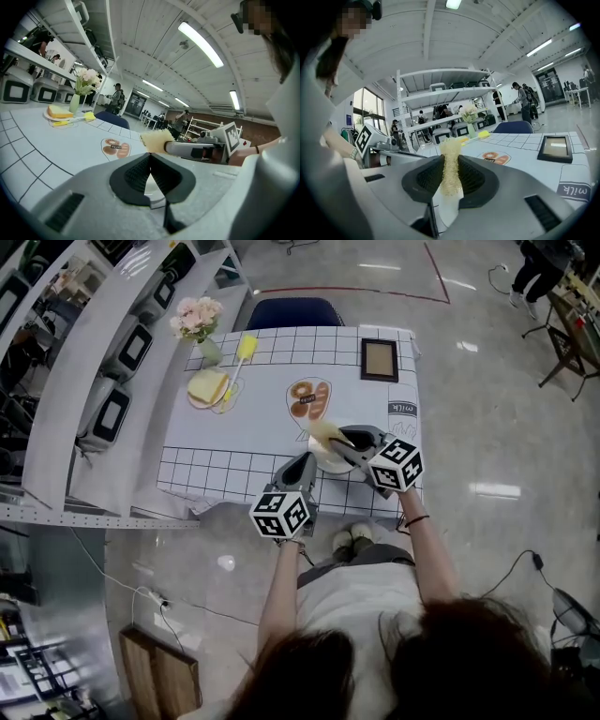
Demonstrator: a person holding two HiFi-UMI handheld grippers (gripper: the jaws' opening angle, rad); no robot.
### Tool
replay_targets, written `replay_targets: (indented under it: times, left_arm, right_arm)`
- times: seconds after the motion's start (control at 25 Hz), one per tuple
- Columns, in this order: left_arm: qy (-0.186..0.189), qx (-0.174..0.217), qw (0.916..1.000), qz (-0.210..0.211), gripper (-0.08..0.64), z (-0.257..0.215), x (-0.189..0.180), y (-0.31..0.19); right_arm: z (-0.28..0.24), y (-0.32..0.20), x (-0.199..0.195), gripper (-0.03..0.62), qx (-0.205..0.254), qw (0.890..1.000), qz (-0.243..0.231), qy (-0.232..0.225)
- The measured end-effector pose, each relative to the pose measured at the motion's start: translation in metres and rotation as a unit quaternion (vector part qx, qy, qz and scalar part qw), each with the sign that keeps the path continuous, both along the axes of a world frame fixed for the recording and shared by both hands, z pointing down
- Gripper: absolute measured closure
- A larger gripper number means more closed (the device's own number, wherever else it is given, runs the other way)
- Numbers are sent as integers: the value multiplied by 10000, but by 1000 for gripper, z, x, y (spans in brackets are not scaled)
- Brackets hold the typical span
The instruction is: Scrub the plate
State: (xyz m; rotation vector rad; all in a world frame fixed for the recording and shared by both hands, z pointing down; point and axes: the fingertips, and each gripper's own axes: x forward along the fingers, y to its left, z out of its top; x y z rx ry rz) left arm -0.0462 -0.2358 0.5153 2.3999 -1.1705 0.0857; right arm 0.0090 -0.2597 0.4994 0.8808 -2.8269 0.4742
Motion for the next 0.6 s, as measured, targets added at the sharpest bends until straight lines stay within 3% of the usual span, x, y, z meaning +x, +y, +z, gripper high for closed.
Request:
replay_targets:
  times: [0.2, 0.6]
  left_arm:
    - [-4, 316, 9995, -89, 549, -19, 1, 5]
    - [-58, 731, 9973, -100, 549, -36, 5, 6]
  right_arm:
    - [-16, 5, 9, 512, 150, 9991, 153, -378]
    - [-36, 11, 15, 512, 370, 9973, 182, -606]
